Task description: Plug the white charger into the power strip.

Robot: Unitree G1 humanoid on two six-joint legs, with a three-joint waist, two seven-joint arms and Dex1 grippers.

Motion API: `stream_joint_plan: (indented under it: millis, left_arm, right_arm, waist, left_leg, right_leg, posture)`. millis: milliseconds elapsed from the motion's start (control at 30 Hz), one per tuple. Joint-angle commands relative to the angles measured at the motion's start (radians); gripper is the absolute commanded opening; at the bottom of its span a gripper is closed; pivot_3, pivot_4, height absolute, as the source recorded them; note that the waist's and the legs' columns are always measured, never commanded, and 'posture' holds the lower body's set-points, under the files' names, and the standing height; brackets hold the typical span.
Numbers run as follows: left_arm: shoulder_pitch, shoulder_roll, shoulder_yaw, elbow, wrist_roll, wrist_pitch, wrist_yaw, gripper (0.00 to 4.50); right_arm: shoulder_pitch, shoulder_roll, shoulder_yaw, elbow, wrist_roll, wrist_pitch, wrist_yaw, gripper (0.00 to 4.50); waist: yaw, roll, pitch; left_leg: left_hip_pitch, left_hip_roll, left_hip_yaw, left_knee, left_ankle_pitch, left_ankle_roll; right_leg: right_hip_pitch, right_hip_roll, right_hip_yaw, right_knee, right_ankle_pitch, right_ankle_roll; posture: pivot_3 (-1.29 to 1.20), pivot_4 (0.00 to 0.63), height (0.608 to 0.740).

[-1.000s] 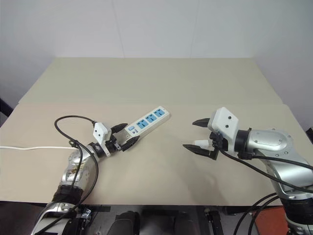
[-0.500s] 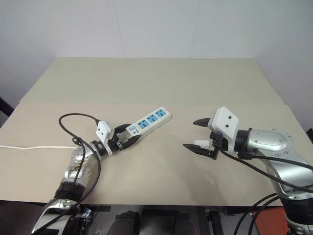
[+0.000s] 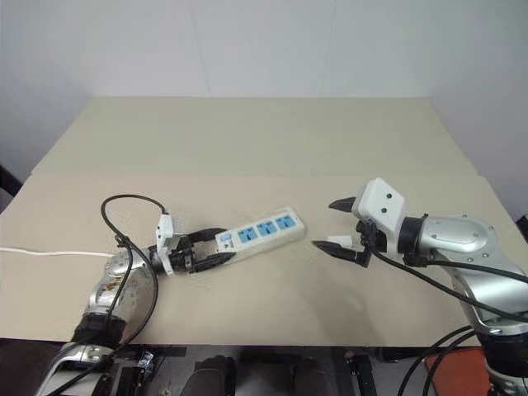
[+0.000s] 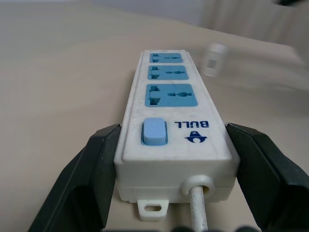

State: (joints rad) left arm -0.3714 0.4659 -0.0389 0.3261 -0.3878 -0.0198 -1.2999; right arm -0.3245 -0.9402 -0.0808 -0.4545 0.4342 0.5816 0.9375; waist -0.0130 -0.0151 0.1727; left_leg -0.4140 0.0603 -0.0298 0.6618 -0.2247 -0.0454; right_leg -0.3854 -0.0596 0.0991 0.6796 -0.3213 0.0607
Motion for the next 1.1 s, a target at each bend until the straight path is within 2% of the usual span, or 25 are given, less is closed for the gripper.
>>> stream_joint_plan:
  millis: [33, 200, 467, 633, 800, 1100]
  left_arm:
    - [-0.026, 0.017, -0.027, -0.004, 0.027, -0.067, -0.067, 3.21]
    - [-0.063, 0.029, -0.052, 0.075, 0.100, -0.188, -0.094, 3.21]
    - [-0.077, 0.003, -0.040, 0.189, 0.120, -0.302, -0.068, 3.21]
    - [-0.057, 0.004, -0.045, 0.190, 0.110, -0.304, -0.079, 3.21]
    - [-0.064, 0.014, -0.053, 0.170, 0.101, -0.276, -0.098, 3.21]
    - [-0.089, 0.045, -0.064, 0.151, 0.088, -0.230, -0.168, 3.21]
  right_arm:
    - [-0.064, -0.093, 0.046, -0.031, -0.022, 0.076, 0.040, 4.50]
    - [-0.174, -0.175, 0.137, 0.013, -0.085, 0.068, 0.107, 4.50]
    - [-0.399, -0.208, 0.345, 0.120, -0.209, 0.119, 0.254, 4.50]
    - [-0.535, -0.185, 0.509, 0.192, -0.340, 0.074, 0.388, 4.50]
    - [-0.668, -0.116, 0.658, 0.270, -0.470, 0.072, 0.506, 4.50]
    - [-0.765, 0.026, 0.785, 0.423, -0.640, 0.062, 0.580, 4.50]
  waist:
    - [0.000, 0.000, 0.000]
    - [-0.001, 0.000, 0.000]
    - [0.000, 0.000, 0.000]
    - [-0.003, 0.001, -0.001]
    - [-0.005, 0.002, -0.001]
    - [-0.006, 0.002, -0.001]
  left_leg:
    - [0.000, 0.000, 0.000, 0.000, 0.000, 0.000]
    - [0.000, 0.000, 0.000, 0.000, 0.000, 0.000]
    - [0.000, 0.000, 0.000, 0.000, 0.000, 0.000]
    - [0.000, 0.001, 0.000, 0.000, 0.000, 0.000]
    - [0.000, 0.000, 0.000, 0.000, 0.000, 0.000]
    - [0.000, 0.001, 0.000, 0.000, 0.000, 0.000]
  right_leg:
    - [0.000, 0.000, 0.000, 0.000, 0.000, 0.000]
    - [0.000, 0.000, 0.000, -0.001, 0.000, 0.000]
    - [-0.001, 0.000, 0.000, 0.000, 0.000, 0.000]
    - [-0.001, 0.000, 0.000, 0.000, 0.000, 0.000]
    - [-0.001, 0.000, 0.000, 0.000, 0.000, 0.000]
    - [-0.003, 0.000, -0.001, 0.001, 0.000, 0.000]
  posture:
    - [0.00, 0.150, 0.740]
    - [0.00, 0.150, 0.740]
    - [0.00, 0.150, 0.740]
    - [0.00, 0.150, 0.740]
    - [0.00, 0.150, 0.740]
    - [0.00, 0.150, 0.740]
